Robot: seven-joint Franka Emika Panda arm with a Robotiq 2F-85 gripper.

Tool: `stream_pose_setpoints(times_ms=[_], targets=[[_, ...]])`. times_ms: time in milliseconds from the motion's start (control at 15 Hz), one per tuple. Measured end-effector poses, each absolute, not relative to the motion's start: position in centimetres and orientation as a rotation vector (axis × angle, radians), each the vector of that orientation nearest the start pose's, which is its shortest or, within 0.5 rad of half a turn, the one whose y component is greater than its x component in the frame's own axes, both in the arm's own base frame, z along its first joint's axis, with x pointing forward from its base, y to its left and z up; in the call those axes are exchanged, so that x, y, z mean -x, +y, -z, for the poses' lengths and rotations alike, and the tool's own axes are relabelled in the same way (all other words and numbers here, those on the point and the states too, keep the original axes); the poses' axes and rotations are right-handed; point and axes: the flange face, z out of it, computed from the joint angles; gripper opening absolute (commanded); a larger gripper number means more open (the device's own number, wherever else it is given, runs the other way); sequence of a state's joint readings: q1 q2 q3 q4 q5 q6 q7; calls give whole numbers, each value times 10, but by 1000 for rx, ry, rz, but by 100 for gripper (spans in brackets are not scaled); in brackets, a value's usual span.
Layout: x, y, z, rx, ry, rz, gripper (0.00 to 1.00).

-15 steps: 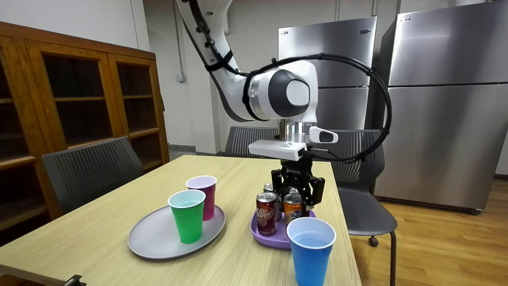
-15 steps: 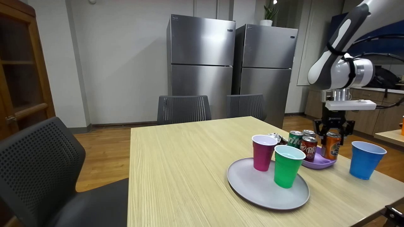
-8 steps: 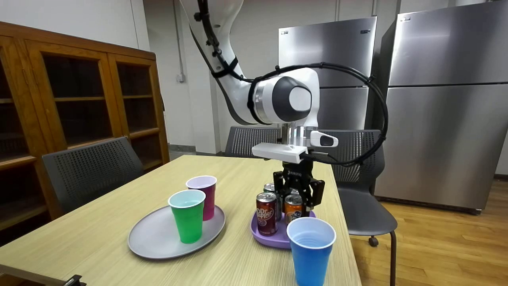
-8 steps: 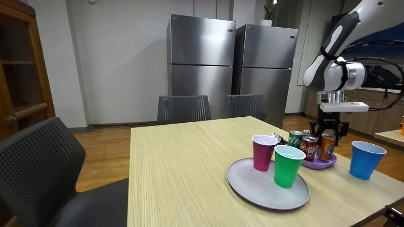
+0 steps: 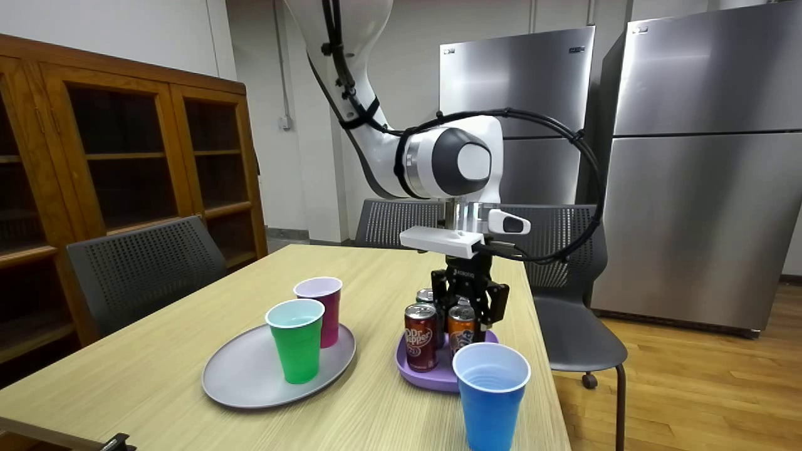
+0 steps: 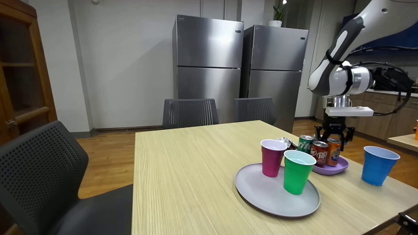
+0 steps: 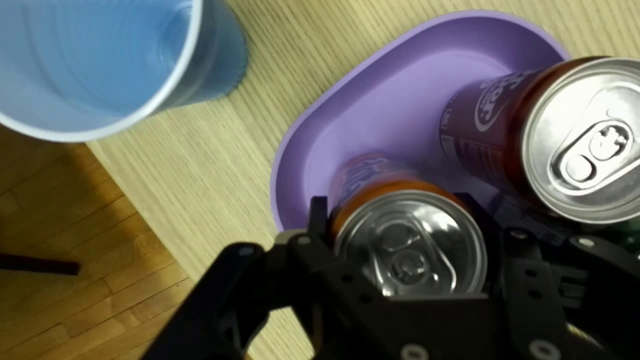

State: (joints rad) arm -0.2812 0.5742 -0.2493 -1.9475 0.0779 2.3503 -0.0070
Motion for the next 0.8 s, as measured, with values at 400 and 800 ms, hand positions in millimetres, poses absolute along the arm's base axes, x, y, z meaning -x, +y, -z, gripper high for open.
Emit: stream_pose_setpoints(times_ms=[400,800], targets=[[-521,-308,-175,3032,896,-267,59],[-519,-314,-175,3028,909,-265,100]])
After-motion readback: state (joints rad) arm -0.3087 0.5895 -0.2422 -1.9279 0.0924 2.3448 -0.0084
